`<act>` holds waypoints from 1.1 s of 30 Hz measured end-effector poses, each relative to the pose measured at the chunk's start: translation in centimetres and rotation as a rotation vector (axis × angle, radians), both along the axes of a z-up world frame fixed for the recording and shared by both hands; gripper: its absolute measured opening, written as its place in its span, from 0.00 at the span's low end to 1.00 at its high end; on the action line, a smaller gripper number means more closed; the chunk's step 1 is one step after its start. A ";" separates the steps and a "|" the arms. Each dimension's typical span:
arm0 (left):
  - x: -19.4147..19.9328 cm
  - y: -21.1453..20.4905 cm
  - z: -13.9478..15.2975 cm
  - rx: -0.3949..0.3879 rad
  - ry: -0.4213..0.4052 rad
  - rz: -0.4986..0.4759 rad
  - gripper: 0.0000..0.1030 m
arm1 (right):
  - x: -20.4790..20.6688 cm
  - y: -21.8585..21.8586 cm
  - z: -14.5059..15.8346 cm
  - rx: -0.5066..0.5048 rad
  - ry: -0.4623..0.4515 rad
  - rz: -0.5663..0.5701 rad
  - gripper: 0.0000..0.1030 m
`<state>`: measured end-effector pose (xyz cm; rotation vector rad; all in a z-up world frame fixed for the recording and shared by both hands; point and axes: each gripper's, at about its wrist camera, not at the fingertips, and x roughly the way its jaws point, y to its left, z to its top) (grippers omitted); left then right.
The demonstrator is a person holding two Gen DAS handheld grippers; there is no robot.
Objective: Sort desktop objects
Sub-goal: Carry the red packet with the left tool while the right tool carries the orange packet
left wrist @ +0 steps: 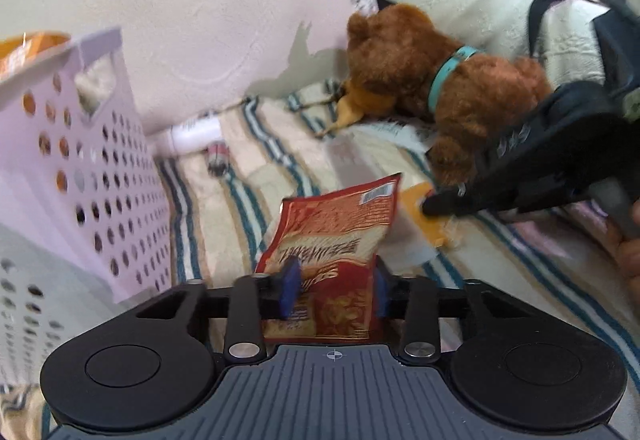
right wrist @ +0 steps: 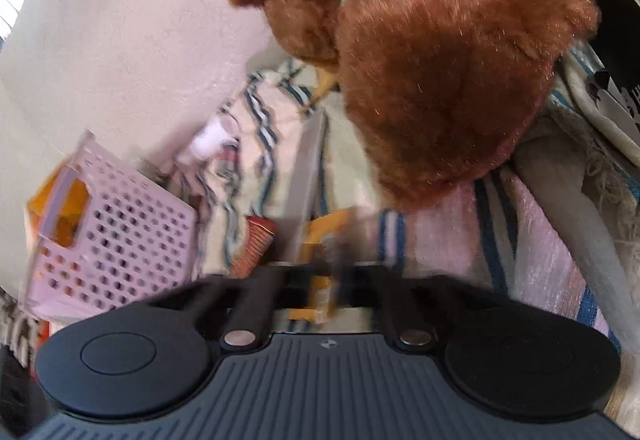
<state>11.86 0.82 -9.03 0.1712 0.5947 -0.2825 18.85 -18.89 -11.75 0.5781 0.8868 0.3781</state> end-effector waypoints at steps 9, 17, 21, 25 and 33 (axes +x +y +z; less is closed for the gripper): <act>-1.1 0.2 3.0 -0.032 -0.107 -0.016 0.00 | -1.8 -2.7 2.5 0.050 -0.066 -0.038 0.00; -3.2 -1.0 6.2 -0.054 -0.184 -0.065 0.00 | -4.0 -4.6 6.3 0.044 -0.144 -0.061 0.00; -4.4 -1.3 8.3 -0.065 -0.231 -0.080 0.00 | -4.9 -4.1 8.4 0.056 -0.184 -0.061 0.00; -5.9 -0.6 10.9 -0.073 -0.286 -0.076 0.00 | -5.5 -2.9 10.9 0.067 -0.230 -0.036 0.00; -8.6 5.5 16.5 -0.047 -0.406 0.043 0.00 | -5.3 3.7 16.3 0.140 -0.320 0.090 0.00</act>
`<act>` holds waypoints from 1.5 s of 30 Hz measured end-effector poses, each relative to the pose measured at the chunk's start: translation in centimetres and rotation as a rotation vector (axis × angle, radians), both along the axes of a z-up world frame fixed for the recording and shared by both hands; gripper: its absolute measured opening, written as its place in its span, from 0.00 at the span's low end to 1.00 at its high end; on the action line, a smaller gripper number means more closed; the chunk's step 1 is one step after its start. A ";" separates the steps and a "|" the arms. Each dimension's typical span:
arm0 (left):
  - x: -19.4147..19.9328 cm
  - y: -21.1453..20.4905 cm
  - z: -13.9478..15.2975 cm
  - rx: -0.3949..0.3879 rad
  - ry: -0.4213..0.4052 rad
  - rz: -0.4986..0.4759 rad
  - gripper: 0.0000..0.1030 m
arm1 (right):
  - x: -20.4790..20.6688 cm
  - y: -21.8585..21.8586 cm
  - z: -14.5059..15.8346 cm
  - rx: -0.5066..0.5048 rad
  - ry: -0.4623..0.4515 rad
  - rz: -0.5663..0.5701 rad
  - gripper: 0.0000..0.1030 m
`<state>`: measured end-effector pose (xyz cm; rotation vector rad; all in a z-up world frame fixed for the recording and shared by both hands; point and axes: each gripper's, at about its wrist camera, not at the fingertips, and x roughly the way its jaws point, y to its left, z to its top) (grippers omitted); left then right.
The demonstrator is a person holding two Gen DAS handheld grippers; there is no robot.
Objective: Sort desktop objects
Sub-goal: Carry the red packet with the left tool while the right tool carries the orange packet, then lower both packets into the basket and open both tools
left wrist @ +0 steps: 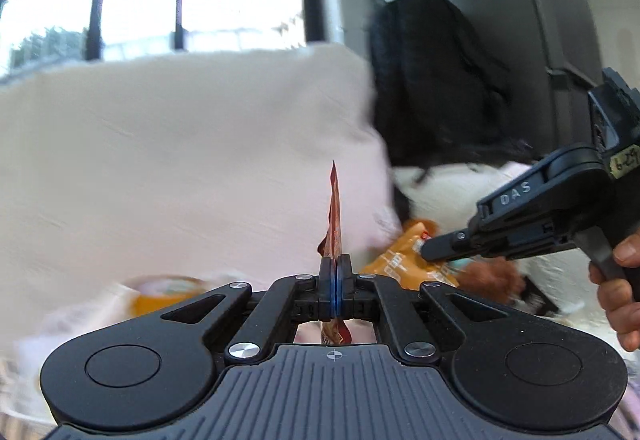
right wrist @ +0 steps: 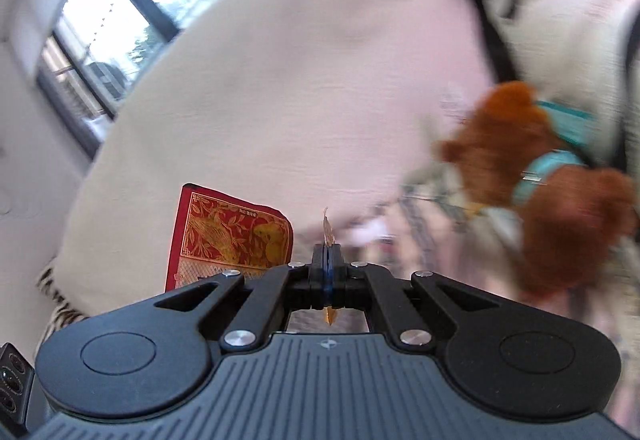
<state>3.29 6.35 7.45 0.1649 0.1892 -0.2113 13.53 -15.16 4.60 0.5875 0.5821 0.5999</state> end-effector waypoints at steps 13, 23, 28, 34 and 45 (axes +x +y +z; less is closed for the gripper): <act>1.2 14.6 1.9 0.127 0.004 0.245 0.00 | 3.8 16.1 1.4 0.090 0.021 0.243 0.00; 5.8 18.0 -2.3 0.097 0.119 0.216 0.00 | 4.1 19.0 -1.2 -0.104 -0.020 0.246 0.04; 7.4 17.2 -3.4 0.070 0.123 0.183 0.28 | 3.8 18.0 -0.6 -0.126 -0.066 0.203 0.36; 6.7 16.9 -3.6 0.011 0.064 0.172 0.86 | 3.7 17.6 0.3 -0.129 -0.105 0.180 0.48; 4.2 16.0 -2.4 -0.070 0.043 0.270 0.93 | 1.7 17.4 0.1 -0.236 -0.169 0.072 0.57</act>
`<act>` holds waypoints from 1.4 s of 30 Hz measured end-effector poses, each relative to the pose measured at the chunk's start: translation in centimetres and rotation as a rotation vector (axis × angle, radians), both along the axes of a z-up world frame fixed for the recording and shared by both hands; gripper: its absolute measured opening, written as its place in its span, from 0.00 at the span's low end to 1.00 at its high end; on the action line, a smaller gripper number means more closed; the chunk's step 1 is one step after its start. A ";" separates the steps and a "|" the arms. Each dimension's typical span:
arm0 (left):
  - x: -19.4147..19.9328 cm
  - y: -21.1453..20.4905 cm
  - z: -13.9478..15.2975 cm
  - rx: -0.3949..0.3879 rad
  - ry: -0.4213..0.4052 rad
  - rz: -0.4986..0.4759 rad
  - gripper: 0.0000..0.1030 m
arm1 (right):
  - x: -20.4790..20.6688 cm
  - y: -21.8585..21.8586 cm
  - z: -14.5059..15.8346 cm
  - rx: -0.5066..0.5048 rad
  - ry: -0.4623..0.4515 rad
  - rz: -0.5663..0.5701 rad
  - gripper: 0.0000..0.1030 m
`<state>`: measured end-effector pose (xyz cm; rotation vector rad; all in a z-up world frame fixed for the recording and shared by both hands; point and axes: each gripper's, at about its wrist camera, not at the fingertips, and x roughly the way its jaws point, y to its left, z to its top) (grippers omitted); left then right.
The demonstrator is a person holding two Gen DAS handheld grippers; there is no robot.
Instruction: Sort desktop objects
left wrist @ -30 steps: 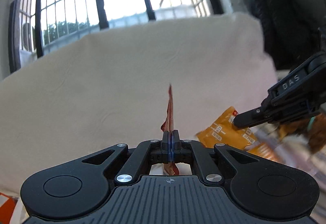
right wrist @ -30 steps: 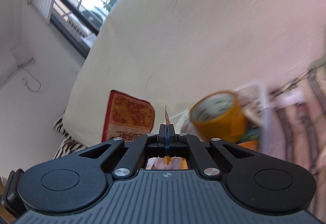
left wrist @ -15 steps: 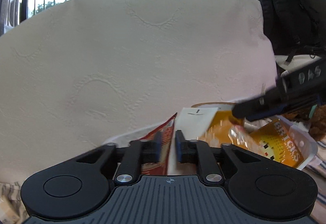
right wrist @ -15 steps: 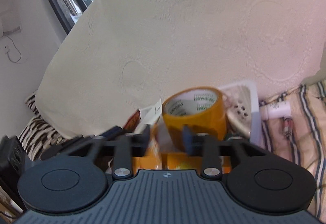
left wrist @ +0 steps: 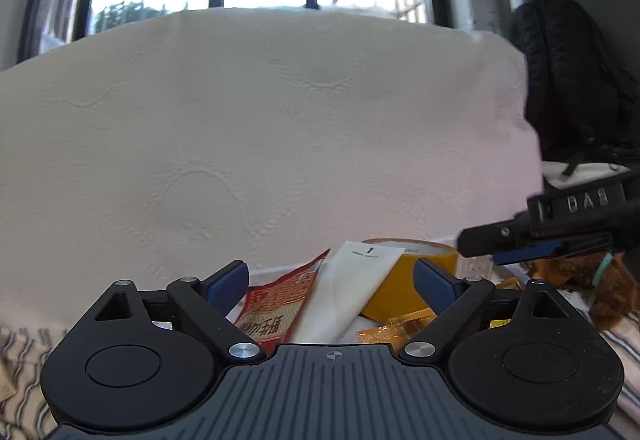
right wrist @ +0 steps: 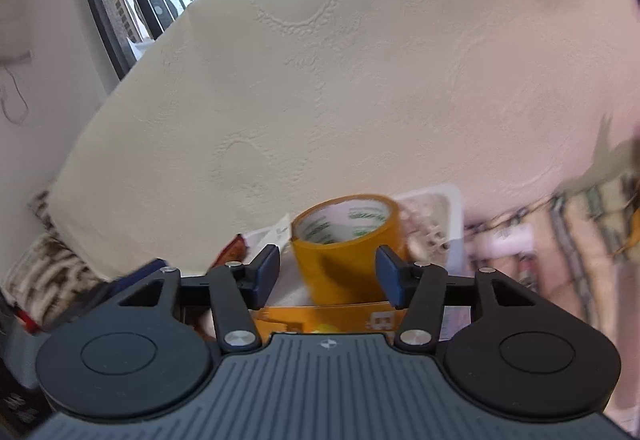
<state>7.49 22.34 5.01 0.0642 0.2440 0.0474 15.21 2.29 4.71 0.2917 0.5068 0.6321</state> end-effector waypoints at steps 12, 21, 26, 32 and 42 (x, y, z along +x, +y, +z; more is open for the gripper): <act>-8.3 -2.9 1.6 -0.074 -0.007 0.092 1.00 | -9.7 0.5 0.5 -0.234 -0.275 -0.206 0.89; -15.8 -5.4 -0.7 -0.050 0.055 0.213 1.00 | -17.5 -1.3 -2.9 -0.326 -0.285 -0.254 0.99; -18.9 -5.8 -1.5 -0.067 0.048 0.243 1.00 | -20.2 -1.5 -3.5 -0.335 -0.298 -0.246 0.99; -20.3 -5.5 -1.4 -0.090 0.043 0.240 1.00 | -21.5 -1.2 -3.3 -0.336 -0.313 -0.251 0.99; -20.0 -5.7 -1.2 -0.069 0.038 0.228 1.00 | -20.8 -0.7 -3.4 -0.332 -0.305 -0.270 0.99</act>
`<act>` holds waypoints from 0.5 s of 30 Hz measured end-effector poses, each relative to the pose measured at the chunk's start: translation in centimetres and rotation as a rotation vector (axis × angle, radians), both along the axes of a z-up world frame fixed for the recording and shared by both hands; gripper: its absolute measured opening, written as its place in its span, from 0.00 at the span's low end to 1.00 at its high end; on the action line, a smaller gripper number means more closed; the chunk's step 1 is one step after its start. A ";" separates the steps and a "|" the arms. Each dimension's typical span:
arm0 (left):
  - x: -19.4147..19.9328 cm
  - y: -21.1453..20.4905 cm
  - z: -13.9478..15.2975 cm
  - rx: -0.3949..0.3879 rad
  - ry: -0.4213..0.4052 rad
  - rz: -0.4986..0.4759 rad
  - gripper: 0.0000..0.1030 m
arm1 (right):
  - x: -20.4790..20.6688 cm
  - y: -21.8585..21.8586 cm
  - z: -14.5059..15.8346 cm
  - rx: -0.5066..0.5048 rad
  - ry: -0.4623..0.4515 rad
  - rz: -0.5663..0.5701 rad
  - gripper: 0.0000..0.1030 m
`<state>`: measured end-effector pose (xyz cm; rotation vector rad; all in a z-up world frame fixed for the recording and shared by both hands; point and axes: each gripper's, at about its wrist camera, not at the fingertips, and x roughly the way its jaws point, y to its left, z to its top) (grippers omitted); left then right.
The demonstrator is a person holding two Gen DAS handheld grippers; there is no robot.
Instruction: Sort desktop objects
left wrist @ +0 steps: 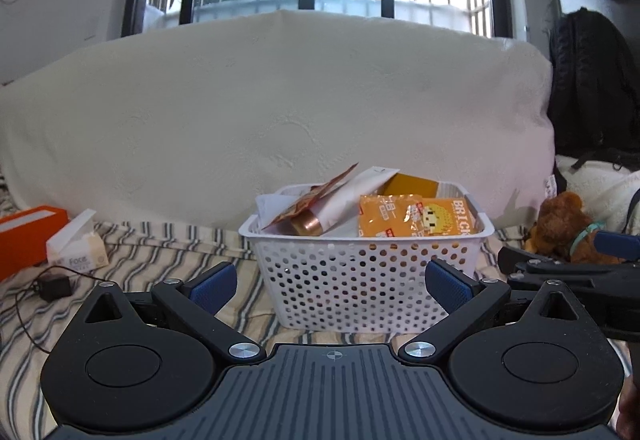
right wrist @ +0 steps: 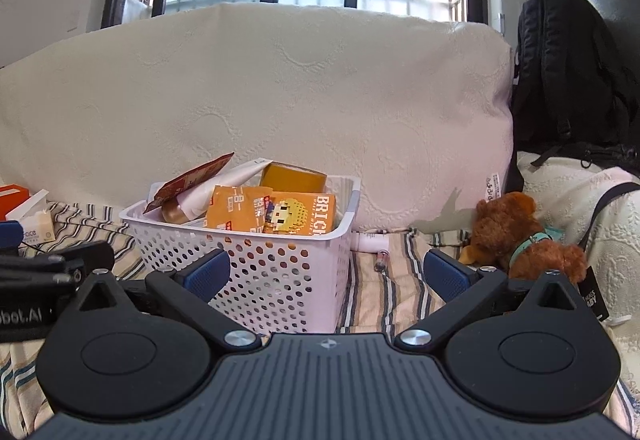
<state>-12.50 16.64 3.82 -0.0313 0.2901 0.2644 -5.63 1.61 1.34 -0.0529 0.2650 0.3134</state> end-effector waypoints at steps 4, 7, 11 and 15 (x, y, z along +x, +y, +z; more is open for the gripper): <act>0.4 -0.1 0.0 -0.031 0.013 0.018 1.00 | 0.5 0.0 -0.2 0.010 0.018 0.003 0.99; 0.6 0.2 0.0 -0.075 0.012 0.047 1.00 | 0.6 0.1 -0.3 0.006 0.013 0.004 0.99; 0.5 0.8 0.2 -0.134 -0.006 0.029 1.00 | 0.9 0.0 -0.4 0.015 0.023 0.008 0.99; 0.6 0.6 0.2 -0.152 -0.010 0.038 1.00 | 1.1 0.0 -0.6 0.018 0.031 0.010 0.99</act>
